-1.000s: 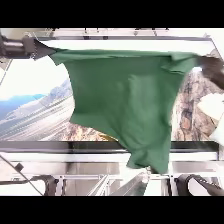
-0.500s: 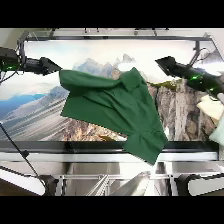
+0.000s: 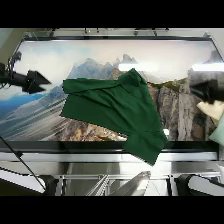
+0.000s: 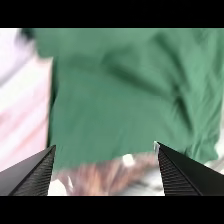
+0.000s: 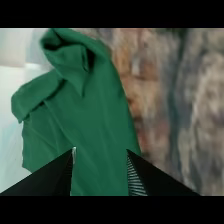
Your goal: Fold the shirts.
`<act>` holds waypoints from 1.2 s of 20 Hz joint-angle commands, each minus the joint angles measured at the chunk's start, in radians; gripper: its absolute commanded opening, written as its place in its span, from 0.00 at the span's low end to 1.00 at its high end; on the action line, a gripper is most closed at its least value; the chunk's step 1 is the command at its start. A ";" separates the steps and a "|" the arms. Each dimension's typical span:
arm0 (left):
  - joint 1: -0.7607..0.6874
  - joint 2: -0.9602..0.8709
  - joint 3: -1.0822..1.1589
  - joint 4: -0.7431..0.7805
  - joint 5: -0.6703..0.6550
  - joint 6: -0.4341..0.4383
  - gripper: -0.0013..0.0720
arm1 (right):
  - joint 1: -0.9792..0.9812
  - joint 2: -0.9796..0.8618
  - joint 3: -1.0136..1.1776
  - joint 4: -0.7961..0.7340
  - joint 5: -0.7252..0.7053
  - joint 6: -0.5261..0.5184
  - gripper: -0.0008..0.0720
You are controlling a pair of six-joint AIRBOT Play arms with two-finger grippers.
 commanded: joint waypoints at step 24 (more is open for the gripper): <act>-0.217 -0.201 -0.159 0.128 0.029 0.021 0.04 | -0.113 0.695 -0.568 -0.386 0.113 0.379 0.78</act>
